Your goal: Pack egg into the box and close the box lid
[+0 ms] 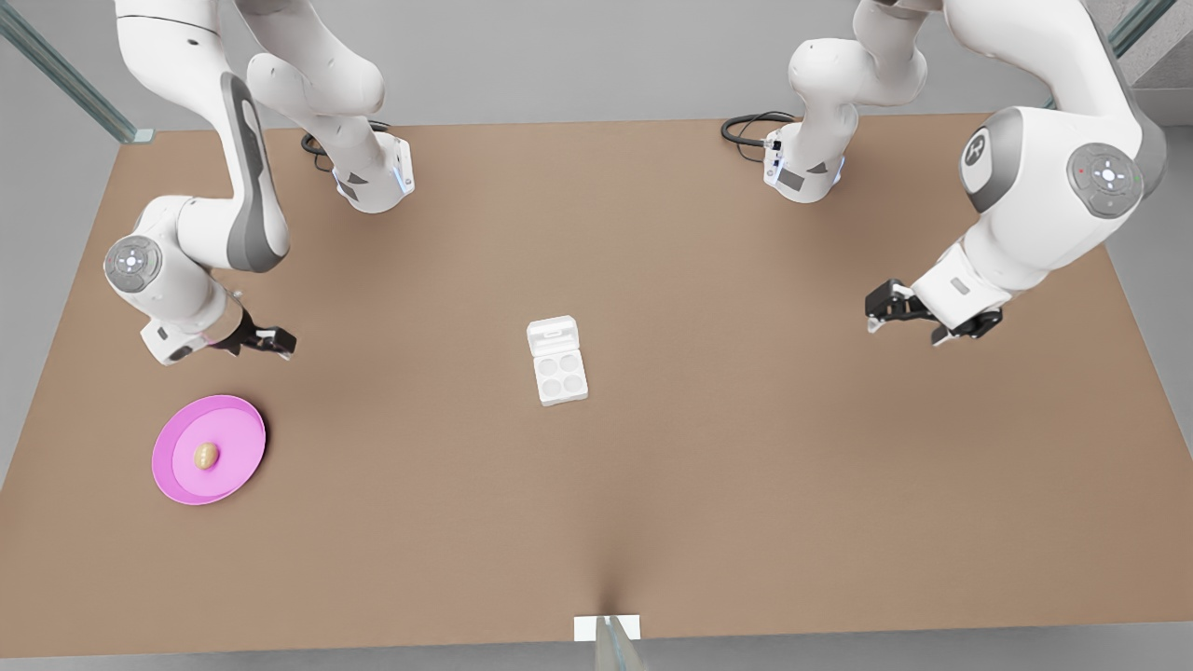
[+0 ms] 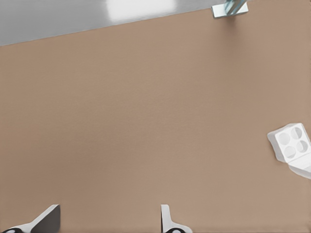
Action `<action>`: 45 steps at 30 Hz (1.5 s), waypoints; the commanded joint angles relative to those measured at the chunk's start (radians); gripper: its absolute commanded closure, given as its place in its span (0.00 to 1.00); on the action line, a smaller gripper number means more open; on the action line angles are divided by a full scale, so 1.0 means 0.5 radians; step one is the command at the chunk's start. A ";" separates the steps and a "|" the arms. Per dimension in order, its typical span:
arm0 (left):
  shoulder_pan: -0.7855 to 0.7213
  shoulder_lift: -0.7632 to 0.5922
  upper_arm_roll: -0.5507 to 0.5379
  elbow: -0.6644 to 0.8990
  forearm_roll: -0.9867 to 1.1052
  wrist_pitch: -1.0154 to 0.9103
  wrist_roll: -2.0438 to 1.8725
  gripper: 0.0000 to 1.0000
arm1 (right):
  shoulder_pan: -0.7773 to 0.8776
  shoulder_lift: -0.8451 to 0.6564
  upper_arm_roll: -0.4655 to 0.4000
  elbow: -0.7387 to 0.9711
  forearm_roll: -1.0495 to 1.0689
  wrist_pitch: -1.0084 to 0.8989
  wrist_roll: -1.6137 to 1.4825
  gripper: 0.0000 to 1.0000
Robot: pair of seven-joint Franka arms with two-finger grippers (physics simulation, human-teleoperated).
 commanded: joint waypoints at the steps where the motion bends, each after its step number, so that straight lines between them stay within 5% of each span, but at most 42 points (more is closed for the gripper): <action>1: 0.007 -0.002 -0.004 0.001 -0.004 -0.030 0.050 0.00 | -0.059 0.026 -0.021 -0.009 0.012 0.663 0.014 0.00; 13: 0.004 0.025 -0.065 0.010 -0.010 -0.049 0.032 0.00 | -0.393 0.339 -0.088 -0.555 -0.332 2.621 -0.195 0.00; 22: 0.004 0.025 -0.068 0.013 -0.025 -0.049 0.025 0.00 | -0.479 1.143 -0.091 0.098 0.122 2.630 -0.185 0.00; 27: 0.004 0.022 -0.071 0.013 -0.025 -0.049 0.019 0.00 | -0.335 1.352 -0.097 0.227 0.346 2.633 -0.299 0.00; 28: 0.004 0.025 -0.068 0.013 -0.025 -0.049 0.019 0.00 | -0.218 1.410 -0.217 0.230 0.355 2.633 -0.299 0.00; 45: 0.004 0.016 -0.086 0.016 -0.022 -0.049 0.013 0.00 | -0.301 1.468 -0.284 0.154 0.100 2.633 -0.296 0.00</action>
